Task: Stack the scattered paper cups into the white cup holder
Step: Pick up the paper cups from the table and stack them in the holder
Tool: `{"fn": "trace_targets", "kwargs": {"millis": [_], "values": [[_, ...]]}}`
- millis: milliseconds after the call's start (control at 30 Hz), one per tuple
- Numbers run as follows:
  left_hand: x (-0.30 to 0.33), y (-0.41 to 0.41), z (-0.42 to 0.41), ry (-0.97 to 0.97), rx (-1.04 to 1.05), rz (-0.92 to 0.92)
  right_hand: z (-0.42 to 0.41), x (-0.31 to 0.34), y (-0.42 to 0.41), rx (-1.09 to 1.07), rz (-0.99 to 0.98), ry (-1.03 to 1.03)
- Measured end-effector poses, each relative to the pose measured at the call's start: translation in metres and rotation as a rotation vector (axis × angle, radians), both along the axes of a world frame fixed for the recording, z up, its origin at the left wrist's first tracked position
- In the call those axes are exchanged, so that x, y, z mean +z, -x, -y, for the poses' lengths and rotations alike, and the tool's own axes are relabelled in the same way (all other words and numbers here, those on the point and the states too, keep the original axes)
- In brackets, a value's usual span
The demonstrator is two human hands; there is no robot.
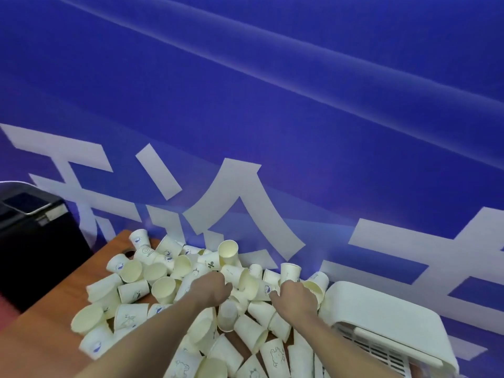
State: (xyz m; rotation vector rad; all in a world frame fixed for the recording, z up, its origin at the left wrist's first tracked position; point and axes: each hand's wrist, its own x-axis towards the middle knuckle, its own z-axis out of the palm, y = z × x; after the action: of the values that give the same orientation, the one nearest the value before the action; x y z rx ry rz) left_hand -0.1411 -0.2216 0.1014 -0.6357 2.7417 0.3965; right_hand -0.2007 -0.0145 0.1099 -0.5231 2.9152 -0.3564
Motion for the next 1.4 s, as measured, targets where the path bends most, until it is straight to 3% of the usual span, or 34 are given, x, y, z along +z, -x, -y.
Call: {"fn": "trace_targets", "kwargs": {"millis": [600, 867, 1033, 1400], "values": [[-0.084, 0.098, 0.032, -0.103, -0.071, 0.11, 0.066, -0.086, 0.076, 0.033, 0.244, -0.103], [-0.105, 0.117, 0.025, 0.064, -0.144, 0.067, 0.073, -0.113, 0.09, 0.049, 0.257, -0.131], [-0.099, 0.112, 0.019, 0.122, -0.142, 0.04, 0.06, -0.108, 0.085, 0.049, 0.237, -0.119], [-0.035, 0.073, 0.016, -0.013, -0.057, -0.011, 0.032, -0.05, 0.052, 0.007, 0.168, -0.102]]}}
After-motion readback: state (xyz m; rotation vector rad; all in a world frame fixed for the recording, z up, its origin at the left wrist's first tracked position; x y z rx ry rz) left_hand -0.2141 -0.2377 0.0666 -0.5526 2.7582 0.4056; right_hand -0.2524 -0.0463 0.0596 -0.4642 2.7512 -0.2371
